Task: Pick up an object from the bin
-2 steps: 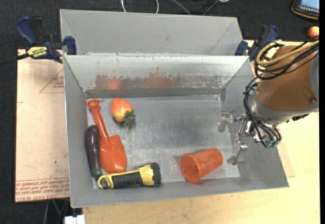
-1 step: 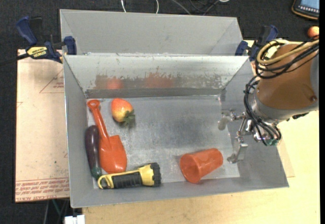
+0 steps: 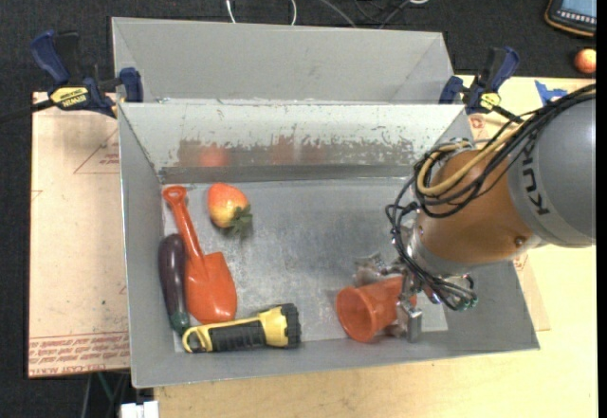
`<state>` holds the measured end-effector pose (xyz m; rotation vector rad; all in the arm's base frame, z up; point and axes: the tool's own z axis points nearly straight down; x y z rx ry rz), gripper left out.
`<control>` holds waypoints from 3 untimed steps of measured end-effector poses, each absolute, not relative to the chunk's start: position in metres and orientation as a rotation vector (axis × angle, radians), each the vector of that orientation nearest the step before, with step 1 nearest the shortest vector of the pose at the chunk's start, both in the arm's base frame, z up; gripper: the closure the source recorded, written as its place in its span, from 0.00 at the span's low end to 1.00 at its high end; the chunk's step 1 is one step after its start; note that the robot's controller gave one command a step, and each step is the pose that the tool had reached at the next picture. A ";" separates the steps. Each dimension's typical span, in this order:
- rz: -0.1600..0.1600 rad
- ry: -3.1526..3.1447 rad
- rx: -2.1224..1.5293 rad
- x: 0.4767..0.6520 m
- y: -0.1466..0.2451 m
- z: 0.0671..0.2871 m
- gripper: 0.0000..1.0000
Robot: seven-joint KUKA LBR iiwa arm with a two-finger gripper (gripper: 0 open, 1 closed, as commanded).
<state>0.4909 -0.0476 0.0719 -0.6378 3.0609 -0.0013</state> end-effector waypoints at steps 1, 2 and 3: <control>0.001 3.105 -0.452 0.484 -0.042 0.135 0.00; 0.001 3.051 -0.690 0.485 -0.021 0.100 0.00; -0.003 3.081 -0.453 0.485 -0.028 0.073 0.00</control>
Offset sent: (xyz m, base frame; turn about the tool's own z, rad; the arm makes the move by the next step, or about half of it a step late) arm -0.0063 0.0261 0.0281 -0.0356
